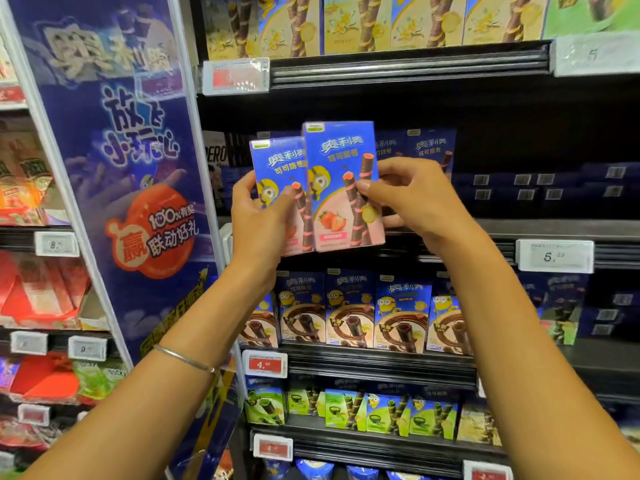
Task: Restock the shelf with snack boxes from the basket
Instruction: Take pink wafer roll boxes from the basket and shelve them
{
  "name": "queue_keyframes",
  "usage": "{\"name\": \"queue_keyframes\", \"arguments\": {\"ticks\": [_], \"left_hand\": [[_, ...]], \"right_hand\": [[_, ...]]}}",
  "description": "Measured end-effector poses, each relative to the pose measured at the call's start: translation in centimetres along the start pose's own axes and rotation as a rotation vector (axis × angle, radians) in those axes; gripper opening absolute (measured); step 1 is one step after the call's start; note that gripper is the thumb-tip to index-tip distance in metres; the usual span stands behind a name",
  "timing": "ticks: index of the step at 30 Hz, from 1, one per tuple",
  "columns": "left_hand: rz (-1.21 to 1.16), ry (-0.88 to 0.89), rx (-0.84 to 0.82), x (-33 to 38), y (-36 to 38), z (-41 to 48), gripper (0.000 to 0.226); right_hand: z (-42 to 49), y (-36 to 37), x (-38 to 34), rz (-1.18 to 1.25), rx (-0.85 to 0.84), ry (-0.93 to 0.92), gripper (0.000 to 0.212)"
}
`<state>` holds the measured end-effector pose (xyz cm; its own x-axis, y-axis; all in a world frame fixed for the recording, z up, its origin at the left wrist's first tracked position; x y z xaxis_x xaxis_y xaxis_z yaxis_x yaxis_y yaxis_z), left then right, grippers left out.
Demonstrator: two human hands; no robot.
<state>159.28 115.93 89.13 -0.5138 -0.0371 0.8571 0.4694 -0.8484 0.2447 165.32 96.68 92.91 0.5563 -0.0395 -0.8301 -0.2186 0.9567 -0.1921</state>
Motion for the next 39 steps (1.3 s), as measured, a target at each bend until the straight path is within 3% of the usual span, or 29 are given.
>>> {"name": "queue_keyframes", "arguments": {"ticks": [4,10,19,24,39], "left_hand": [[0.038,0.008,0.033,-0.2,-0.3,0.3,0.053],[0.058,0.041,0.025,-0.3,-0.2,0.3,0.054],[0.064,0.056,0.012,-0.7,0.4,0.3,0.054],[0.069,0.058,0.009,-1.1,0.4,0.4,0.051],[0.083,0.056,-0.015,-1.5,0.5,0.6,0.054]], "right_hand": [[1.1,-3.1,0.5,-0.009,0.211,-0.048,0.02],[3.7,-6.5,3.1,-0.38,0.507,-0.018,0.032],[5.5,-4.9,5.2,-0.609,0.487,0.072,0.035],[6.2,-3.3,5.3,-0.708,0.482,0.113,0.02],[6.8,-1.8,4.5,-0.72,0.432,0.155,0.027]]}}
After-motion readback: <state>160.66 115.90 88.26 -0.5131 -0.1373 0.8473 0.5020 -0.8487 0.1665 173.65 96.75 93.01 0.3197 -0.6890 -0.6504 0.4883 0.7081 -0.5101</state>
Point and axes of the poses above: each hand's wrist, its own z-axis towards the middle knuckle, its own y-axis out of the palm, x = y × z, the point moved 1 cm from there along z, towards the middle knuckle
